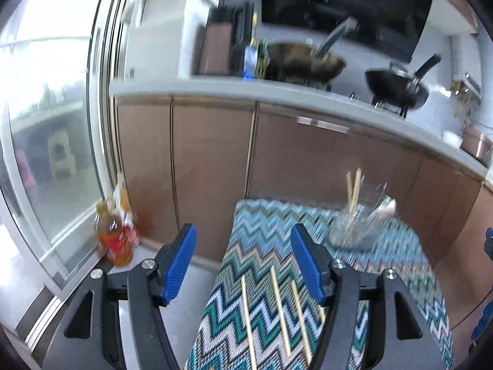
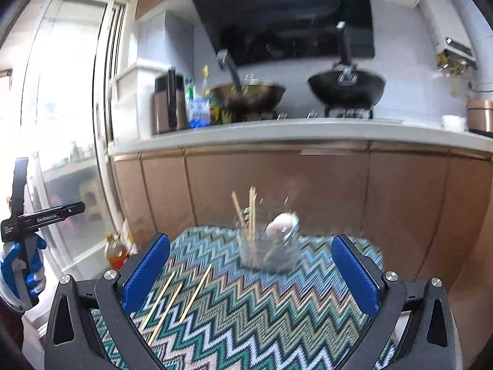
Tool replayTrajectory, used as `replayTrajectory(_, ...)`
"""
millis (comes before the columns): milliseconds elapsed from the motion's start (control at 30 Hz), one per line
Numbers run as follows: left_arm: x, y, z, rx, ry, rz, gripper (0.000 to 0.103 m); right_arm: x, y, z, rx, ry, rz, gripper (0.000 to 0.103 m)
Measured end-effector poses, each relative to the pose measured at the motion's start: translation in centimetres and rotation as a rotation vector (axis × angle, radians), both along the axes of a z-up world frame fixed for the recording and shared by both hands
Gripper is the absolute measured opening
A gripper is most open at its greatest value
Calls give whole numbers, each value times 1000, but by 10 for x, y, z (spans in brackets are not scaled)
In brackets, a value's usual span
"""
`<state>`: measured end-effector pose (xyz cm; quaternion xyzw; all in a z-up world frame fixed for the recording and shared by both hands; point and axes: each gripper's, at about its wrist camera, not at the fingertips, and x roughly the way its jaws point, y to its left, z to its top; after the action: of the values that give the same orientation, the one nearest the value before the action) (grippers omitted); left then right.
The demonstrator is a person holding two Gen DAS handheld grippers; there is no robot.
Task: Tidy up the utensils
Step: 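Grasp a chopstick with the left tool while the right tool grasps another chopstick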
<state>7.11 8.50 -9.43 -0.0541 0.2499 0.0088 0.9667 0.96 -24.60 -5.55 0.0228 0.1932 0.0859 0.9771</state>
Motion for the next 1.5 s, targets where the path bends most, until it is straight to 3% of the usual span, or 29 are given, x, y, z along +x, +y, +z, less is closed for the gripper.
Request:
replayTrajectory(100, 14, 6, -19, -41, 72, -17, 62, 16, 11, -14, 7, 71, 49, 90)
replayTrajectory(200, 33, 9, -40, -95, 162, -54, 59, 33, 25, -31, 9, 155, 101, 72)
replayTrajectory(333, 67, 9, -72, -137, 309, -106, 44, 67, 51, -59, 12, 308, 190, 49)
replayTrajectory(633, 133, 10, -141, -178, 567, -155, 27, 142, 118, -125, 7, 606, 362, 30)
replayTrajectory(933, 167, 11, -180, -144, 722, -170, 20, 206, 164, -181, 14, 832, 392, 29)
replayTrajectory(1233, 179, 4, -195, -93, 801, -197, 17, 232, 195, -213, -80, 946, 379, 29)
replayTrajectory(1500, 183, -7, -195, -19, 813, -210, 15, 235, 215, -230, -160, 979, 384, 11)
